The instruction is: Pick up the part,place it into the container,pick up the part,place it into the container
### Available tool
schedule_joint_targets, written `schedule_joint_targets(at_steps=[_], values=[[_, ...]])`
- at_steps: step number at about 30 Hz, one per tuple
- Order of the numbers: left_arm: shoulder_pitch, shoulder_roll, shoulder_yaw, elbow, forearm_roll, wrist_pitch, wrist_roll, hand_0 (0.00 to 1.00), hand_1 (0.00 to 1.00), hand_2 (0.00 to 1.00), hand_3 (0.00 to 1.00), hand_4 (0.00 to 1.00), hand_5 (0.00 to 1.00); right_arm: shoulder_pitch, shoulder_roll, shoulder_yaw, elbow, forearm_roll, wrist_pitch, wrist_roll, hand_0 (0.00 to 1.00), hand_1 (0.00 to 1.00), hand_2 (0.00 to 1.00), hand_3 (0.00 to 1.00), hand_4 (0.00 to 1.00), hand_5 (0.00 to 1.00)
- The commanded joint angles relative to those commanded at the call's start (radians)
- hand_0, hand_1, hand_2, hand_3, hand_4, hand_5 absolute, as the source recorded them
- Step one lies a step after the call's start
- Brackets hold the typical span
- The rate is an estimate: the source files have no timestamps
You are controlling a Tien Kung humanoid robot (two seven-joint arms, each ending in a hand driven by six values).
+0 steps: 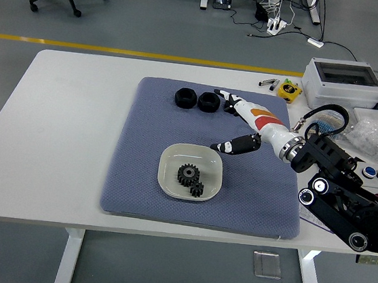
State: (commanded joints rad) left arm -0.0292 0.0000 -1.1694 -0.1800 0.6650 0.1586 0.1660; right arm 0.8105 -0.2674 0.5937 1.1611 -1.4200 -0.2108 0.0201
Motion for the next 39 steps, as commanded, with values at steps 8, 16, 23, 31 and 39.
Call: schedule_joint_targets(at_steps=[8, 16, 23, 31, 39], values=[[-0.006, 0.0, -0.011, 0.0, 0.008, -0.003, 0.0, 0.828, 0.809, 0.839, 0.596, 0.526, 0.715, -0.147, -0.043, 0.195, 0.178, 0.338, -0.005, 0.122, 0.825, 0.825, 0.892, 0.915, 0.998, 0.649], [-0.005, 0.0, 0.0, 0.0, -0.017, 0.001, -0.009, 0.827, 0.811, 0.841, 0.594, 0.523, 0.717, -0.272, -0.015, 0.315, 0.275, 0.672, -0.007, 0.172, 0.898, 0.856, 0.909, 0.946, 0.998, 0.932], [-0.013, 0.0, -0.009, 0.0, -0.002, -0.002, -0.01, 0.826, 0.812, 0.84, 0.593, 0.522, 0.718, -0.372, 0.048, 0.439, 0.32, 0.915, -0.064, 0.189, 0.934, 0.873, 0.917, 0.952, 0.998, 0.985], [-0.024, 0.0, -0.039, 0.0, 0.038, -0.004, -0.003, 0.826, 0.813, 0.84, 0.594, 0.521, 0.718, -0.49, 0.12, 0.553, 0.333, 0.75, -0.039, 0.159, 0.965, 0.885, 0.92, 0.955, 0.998, 0.985], [-0.025, 0.0, -0.054, 0.0, 0.06, -0.008, 0.001, 0.824, 0.814, 0.84, 0.592, 0.518, 0.718, -0.577, 0.123, 0.604, 0.336, 0.678, -0.025, 0.125, 0.972, 0.887, 0.924, 0.949, 0.998, 0.998]])
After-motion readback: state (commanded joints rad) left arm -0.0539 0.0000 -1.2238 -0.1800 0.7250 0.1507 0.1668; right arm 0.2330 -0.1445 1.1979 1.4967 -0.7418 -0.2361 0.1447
